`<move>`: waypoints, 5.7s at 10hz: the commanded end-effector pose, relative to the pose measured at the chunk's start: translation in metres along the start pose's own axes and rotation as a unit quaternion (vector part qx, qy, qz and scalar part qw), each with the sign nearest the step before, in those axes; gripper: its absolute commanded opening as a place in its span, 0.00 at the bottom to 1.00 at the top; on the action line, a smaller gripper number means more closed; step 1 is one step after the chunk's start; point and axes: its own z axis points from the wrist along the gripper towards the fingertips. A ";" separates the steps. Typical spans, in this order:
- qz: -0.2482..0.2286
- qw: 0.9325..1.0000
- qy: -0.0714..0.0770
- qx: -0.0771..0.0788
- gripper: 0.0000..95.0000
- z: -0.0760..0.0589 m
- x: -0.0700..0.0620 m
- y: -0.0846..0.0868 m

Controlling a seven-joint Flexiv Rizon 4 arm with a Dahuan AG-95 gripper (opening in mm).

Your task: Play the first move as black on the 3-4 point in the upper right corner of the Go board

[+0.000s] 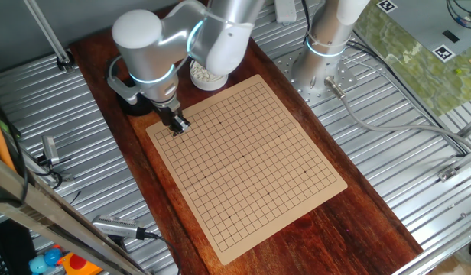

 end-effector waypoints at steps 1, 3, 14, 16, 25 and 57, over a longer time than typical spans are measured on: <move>0.001 1.000 0.012 -0.004 0.00 -0.001 0.001 0.001; -0.001 1.000 0.019 -0.006 0.00 -0.001 0.001 0.001; -0.043 0.995 0.091 -0.004 0.00 0.002 0.001 0.000; -0.051 0.994 0.092 -0.002 0.00 0.006 0.006 -0.005; -0.094 0.991 0.094 -0.007 0.00 0.016 0.014 -0.020; -0.128 0.986 0.105 0.009 0.00 0.038 0.015 -0.020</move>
